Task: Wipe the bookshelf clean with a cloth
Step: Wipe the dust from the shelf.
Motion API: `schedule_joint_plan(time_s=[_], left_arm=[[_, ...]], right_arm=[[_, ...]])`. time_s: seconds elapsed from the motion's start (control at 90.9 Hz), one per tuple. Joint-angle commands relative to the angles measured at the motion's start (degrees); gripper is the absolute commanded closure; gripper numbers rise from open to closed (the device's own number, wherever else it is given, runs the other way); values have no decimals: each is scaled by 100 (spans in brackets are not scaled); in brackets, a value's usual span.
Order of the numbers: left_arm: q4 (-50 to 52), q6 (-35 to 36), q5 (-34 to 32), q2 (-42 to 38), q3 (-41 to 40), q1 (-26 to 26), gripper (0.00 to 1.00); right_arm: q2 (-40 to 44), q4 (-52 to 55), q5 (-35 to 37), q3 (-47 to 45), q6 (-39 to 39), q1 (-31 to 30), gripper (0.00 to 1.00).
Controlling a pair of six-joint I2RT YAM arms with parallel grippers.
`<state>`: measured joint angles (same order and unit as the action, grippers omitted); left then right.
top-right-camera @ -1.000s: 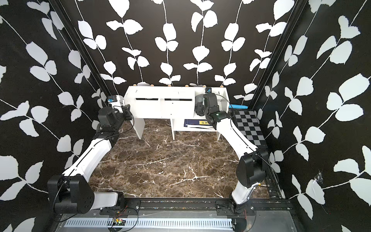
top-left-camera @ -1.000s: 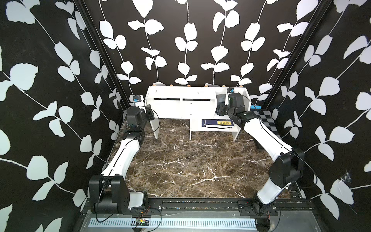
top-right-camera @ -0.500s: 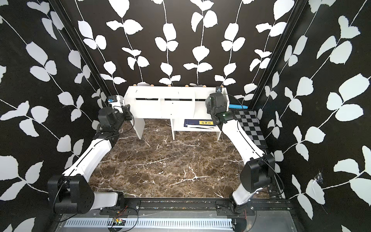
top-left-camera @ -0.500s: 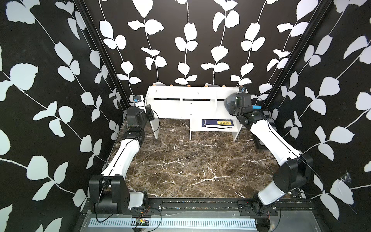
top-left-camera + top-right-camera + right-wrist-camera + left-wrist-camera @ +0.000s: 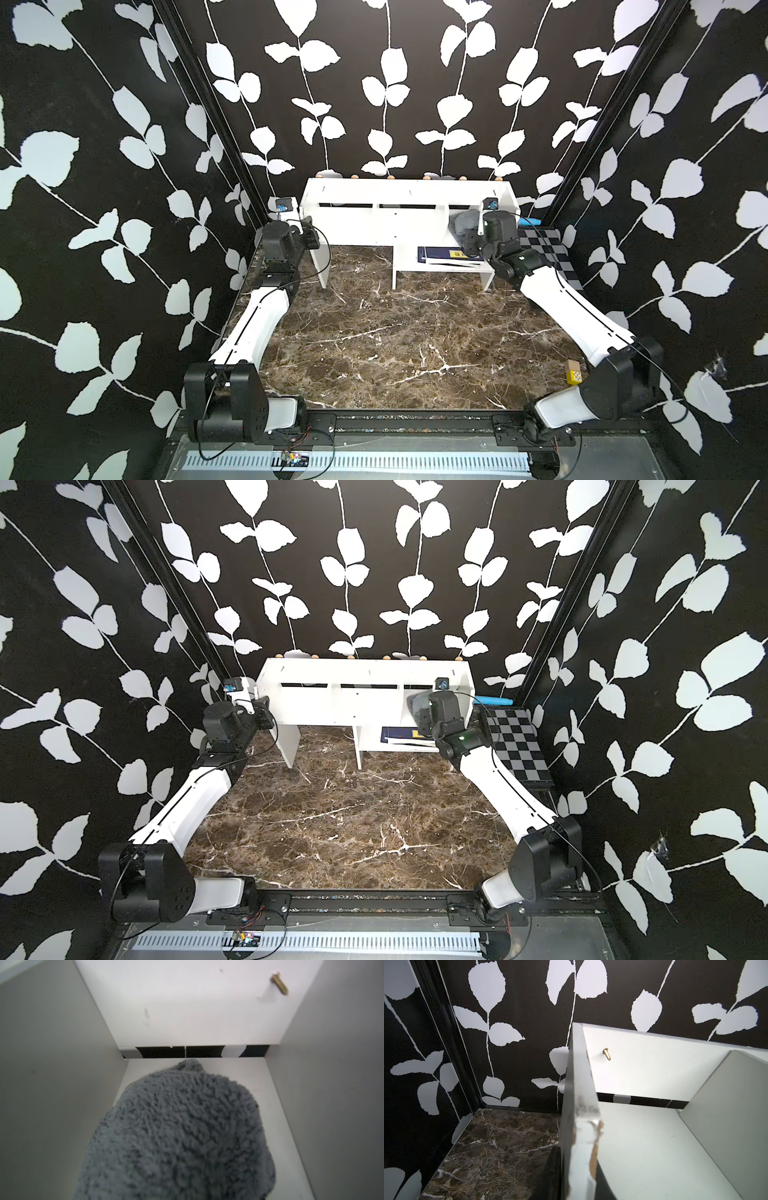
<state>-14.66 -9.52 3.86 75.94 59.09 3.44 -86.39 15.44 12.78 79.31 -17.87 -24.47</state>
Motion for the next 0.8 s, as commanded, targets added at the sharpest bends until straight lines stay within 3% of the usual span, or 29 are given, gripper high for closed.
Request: schedule_joint_plan(time_s=[0.0, 0.264, 0.484, 0.792], left_arm=[[-335, -842, 501, -132, -59, 130, 100], [-354, -807, 519, -150, -88, 161, 100], [-357, -802, 516, -146, -112, 166, 100], [-369, -815, 537, -123, -114, 179, 100]], right_arm=[[-387, -15, -483, 437, -147, -67, 100], [-1090, 1126, 358, 1759, -274, 44, 100], [-678, 1355, 414, 1178, -566, 622, 100], [-214, 1140, 125, 341, -335, 525, 100]])
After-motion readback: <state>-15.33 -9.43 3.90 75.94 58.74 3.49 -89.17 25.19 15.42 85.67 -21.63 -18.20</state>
